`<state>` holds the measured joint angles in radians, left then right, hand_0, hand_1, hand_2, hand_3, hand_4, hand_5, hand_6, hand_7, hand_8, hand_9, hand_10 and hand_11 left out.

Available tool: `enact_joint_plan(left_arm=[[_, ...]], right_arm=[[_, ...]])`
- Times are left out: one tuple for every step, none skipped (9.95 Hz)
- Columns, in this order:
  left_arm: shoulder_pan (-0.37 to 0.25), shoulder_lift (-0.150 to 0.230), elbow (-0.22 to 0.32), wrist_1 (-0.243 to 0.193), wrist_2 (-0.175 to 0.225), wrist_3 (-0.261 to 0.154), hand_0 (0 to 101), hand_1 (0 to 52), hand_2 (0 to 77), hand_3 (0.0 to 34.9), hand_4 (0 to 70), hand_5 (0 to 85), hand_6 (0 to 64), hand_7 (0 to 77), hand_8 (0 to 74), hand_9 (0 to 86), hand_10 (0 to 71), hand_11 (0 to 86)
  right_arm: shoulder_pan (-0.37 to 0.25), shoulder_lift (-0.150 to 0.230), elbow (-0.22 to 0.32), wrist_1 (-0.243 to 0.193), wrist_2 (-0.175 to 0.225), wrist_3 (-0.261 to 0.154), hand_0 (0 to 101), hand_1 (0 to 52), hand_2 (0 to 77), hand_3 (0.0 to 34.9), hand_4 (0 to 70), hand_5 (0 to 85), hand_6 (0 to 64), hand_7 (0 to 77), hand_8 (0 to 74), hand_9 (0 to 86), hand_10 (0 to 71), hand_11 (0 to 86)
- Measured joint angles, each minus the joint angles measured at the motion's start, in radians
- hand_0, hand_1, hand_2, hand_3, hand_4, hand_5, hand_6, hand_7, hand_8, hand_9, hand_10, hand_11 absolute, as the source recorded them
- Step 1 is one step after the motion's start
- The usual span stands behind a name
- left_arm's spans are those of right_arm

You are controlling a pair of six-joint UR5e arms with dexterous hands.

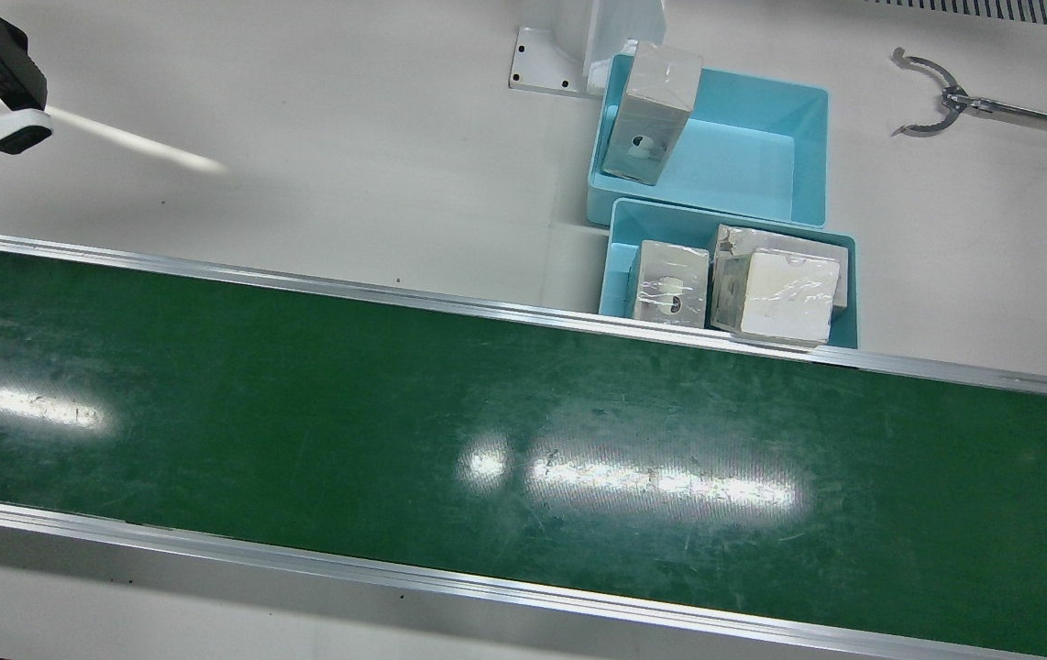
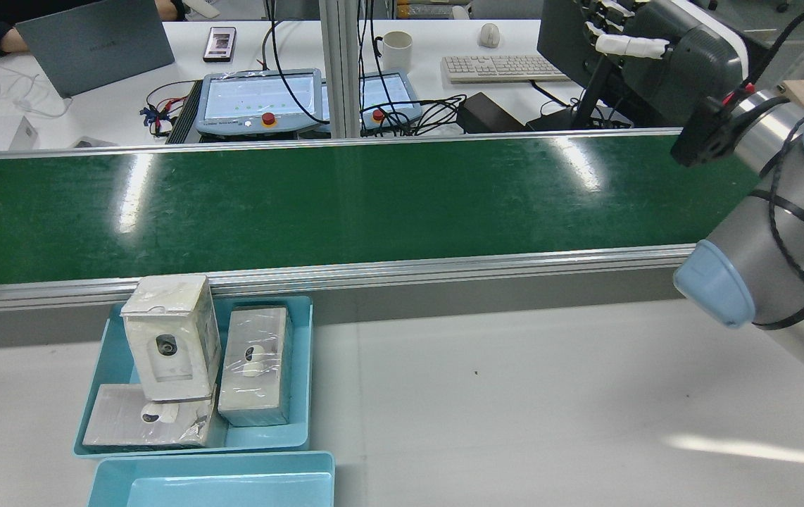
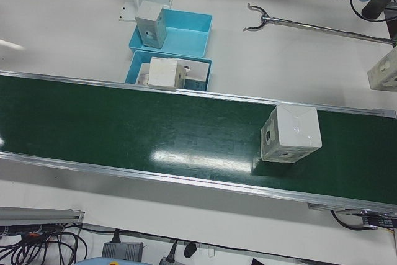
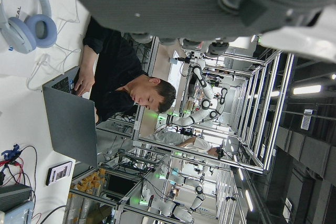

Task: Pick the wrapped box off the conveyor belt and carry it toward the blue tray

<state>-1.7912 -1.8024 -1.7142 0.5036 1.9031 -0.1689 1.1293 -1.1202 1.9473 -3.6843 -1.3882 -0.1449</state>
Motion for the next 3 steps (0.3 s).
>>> enact_joint_plan(left_arm=[[0.000,0.000,0.000,0.000,0.000,0.000,0,0.0,0.5,0.0,0.0,1.1,0.0,0.0,0.0,0.0,0.0,0.0],[0.000,0.000,0.000,0.000,0.000,0.000,0,0.0,0.5,0.0,0.0,1.1,0.0,0.0,0.0,0.0,0.0,0.0],[0.000,0.000,0.000,0.000,0.000,0.000,0,0.0,0.5,0.0,0.0,1.1,0.0,0.0,0.0,0.0,0.0,0.0]], right_arm=[[-0.002,0.004,0.001,-0.001,-0.004,0.008,41,9.3,8.7,2.2,0.0,7.1,0.0,0.5,0.5,1.6,0.5,1.1],[-0.006,0.009,-0.001,-0.002,-0.006,0.013,41,9.3,8.7,2.2,0.0,7.1,0.0,0.5,0.5,1.6,0.5,1.1],[-0.010,0.015,-0.005,-0.003,-0.007,0.014,44,10.9,9.3,3.3,1.1,11.5,0.0,3.3,0.5,1.6,0.5,1.1]])
